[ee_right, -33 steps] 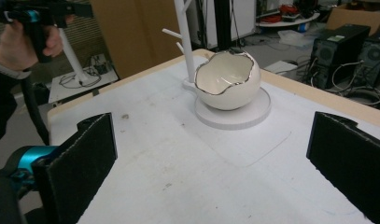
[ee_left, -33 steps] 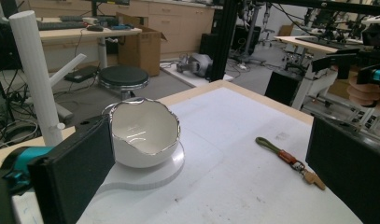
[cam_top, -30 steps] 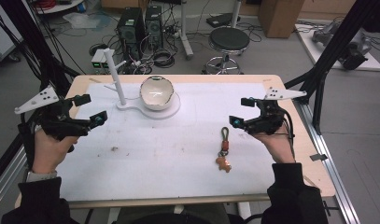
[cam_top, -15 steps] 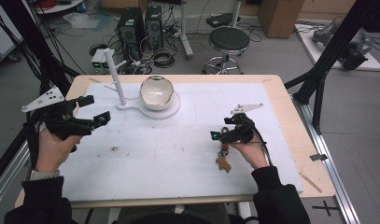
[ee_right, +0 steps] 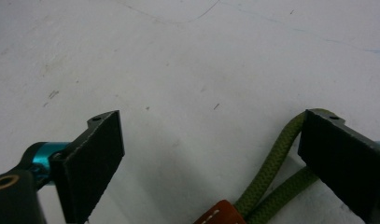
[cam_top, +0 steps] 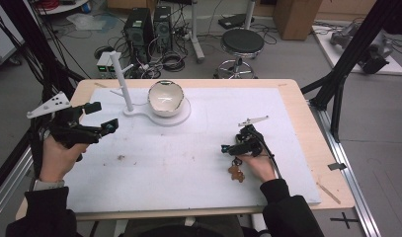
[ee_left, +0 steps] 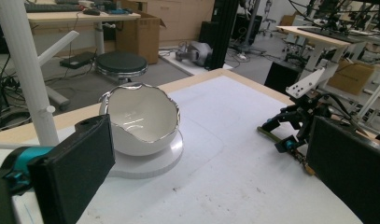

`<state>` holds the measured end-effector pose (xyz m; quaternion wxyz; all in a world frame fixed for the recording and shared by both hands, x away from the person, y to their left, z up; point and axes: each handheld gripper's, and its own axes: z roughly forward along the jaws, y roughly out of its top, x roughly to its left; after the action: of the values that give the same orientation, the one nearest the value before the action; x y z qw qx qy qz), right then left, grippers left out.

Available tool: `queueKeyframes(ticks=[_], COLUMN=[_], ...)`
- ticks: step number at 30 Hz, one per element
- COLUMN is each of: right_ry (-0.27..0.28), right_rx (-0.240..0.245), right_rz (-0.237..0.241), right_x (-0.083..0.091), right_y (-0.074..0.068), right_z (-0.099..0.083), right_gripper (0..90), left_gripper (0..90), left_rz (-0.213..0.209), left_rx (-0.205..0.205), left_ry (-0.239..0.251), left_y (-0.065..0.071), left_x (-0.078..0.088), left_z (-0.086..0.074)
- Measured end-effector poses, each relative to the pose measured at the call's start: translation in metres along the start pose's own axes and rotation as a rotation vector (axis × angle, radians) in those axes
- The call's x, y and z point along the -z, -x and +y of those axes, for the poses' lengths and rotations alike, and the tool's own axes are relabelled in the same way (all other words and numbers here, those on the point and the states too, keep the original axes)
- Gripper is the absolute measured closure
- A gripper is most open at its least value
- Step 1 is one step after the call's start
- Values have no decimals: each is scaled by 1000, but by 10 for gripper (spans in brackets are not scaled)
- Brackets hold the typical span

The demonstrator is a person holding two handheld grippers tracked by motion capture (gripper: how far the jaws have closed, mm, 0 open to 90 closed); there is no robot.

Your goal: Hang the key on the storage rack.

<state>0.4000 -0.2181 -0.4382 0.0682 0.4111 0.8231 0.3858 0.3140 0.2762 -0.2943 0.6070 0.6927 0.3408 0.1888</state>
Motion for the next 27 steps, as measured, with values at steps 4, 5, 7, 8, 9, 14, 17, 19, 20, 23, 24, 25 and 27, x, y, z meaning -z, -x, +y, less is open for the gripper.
queueKeyframes(ticks=[4, 5, 7, 8, 9, 14, 17, 19, 20, 23, 24, 25, 27], right_ry=[15, 15, 18, 20, 27, 57, 54, 50, 48, 46, 41, 39, 41], right_rx=[19, 19, 13, 10, 9, -27, -5, 7, 15, 3, 5, 10, 22], right_rz=[-44, -44, -89, -110, -134, -161, -179, -190, -188, -174, -173, -173, -173], right_x=[-3, -3, -3, -2, -1, 3, 3, 3, 3, 4, 4, 4, 5], right_y=[-1, -1, -3, -3, -2, 8, 9, 8, 8, 9, 9, 9, 7], right_z=[-3, -3, -3, -3, -4, -8, -8, -7, -7, -7, -6, -6, -6], right_gripper=[208, 208, 319, 396, 472, 739, 812, 824, 838, 845, 846, 847, 848], left_gripper=[17, 17, 17, 17, 17, 17, 17, 17, 17, 17, 17, 17, 17], left_rz=[1, 3, 2, 1, 2, 2, 4, 5, 6, 7, 7, 7, 8], left_rx=[-2, 1, 1, 1, 5, 6, 5, 5, 5, 9, 10, 10, 12], left_ry=[-6, -7, -7, -8, -8, -20, -27, -27, -27, -26, -26, -29, -30], left_y=[0, 0, 0, -1, -1, -1, -1, -1, -1, -1, -1, -1, -2], left_x=[0, 0, -1, -1, -2, -5, -6, -6, -6, -6, -6, -6, -6], left_z=[0, -1, -1, -2, -2, -4, -5, -5, -5, -6, -6, -6, -6])
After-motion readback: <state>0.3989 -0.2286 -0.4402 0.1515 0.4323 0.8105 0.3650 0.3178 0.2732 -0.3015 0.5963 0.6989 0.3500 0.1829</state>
